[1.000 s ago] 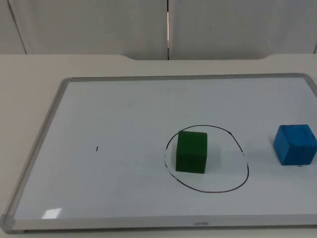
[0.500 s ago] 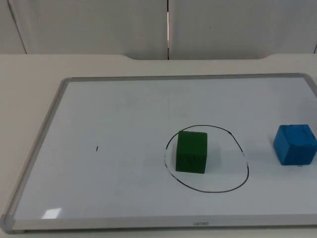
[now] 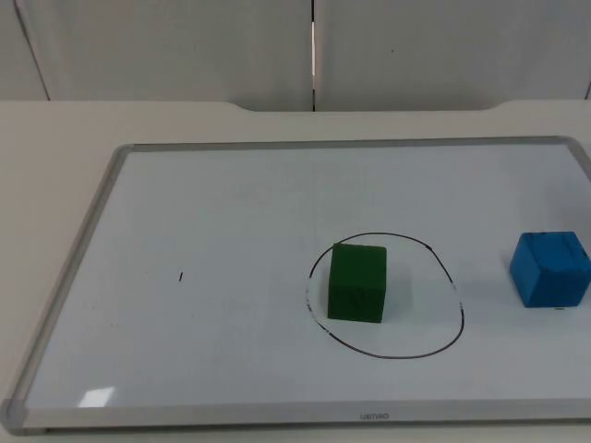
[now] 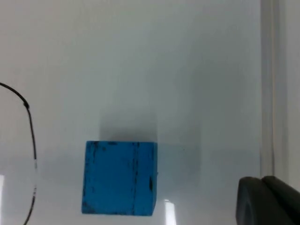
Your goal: Push the two cubes into the marked area.
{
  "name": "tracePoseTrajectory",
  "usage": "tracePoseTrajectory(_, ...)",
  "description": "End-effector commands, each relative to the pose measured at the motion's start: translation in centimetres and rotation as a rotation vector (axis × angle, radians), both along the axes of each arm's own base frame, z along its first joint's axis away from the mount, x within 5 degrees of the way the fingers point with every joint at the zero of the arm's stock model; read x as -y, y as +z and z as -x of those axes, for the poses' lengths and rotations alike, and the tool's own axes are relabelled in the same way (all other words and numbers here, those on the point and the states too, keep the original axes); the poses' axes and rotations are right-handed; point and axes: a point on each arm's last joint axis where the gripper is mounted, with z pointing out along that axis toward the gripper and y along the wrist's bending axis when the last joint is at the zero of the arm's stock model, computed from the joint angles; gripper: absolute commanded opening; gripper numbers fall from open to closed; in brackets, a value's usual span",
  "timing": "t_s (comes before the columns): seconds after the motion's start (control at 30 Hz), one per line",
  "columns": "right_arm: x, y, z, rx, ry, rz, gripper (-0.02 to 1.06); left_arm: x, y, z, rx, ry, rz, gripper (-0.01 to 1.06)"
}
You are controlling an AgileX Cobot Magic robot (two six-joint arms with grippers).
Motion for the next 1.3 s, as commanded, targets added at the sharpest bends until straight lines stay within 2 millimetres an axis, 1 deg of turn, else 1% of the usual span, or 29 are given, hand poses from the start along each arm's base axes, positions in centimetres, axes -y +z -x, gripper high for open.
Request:
tracePoseTrajectory(0.0, 0.1, -1.5, -1.0, -0.01, 0.002, 0.01, 0.0, 0.0, -0.1, 0.0, 0.008, 0.008, 0.004, 0.0)
tracePoseTrajectory(0.03, 0.1, -1.5, -1.0, -0.01, 0.002, 0.01, 0.0, 0.0, -0.1, 0.0, 0.008, 0.008, 0.004, 0.0)
tracePoseTrajectory(0.2, 0.1, -4.5, -1.8, -0.07, 0.006, 0.019, 0.0, 0.0, -0.1, 0.0, 0.008, 0.008, 0.004, 0.0)
tracePoseTrajectory(0.23, 0.1, -4.5, -1.8, -0.07, 0.006, 0.019, 0.0, 0.0, -0.1, 0.0, 0.008, 0.008, 0.004, 0.0)
tracePoseTrajectory(0.3, 0.0, -5.6, -2.0, -0.092, 0.005, 0.019, 0.0, 0.0, -0.1, 0.0, 0.008, 0.008, 0.004, 0.0)
tracePoseTrajectory(0.4, 0.0, -6.8, -2.2, -0.122, 0.005, 0.021, 0.0, 0.0, -0.1, 0.0, 0.008, 0.008, 0.004, 0.0)
tracePoseTrajectory(0.63, 0.0, -7.4, -2.4, -0.114, 0.003, 0.018, 0.0, 0.0, -0.1, 0.0, 0.008, 0.008, 0.004, 0.0)
tracePoseTrajectory(0.7, 0.0, -7.7, -2.5, -0.12, -0.033, -0.001, 0.0, 0.0, -0.1, 0.0, 0.008, 0.008, 0.004, 0.0)
tracePoseTrajectory(1.27, -0.1, -7.5, -2.8, -0.077, -0.045, -0.012, 0.0, 0.0, -0.1, 0.0, 0.008, 0.008, 0.004, 0.0)
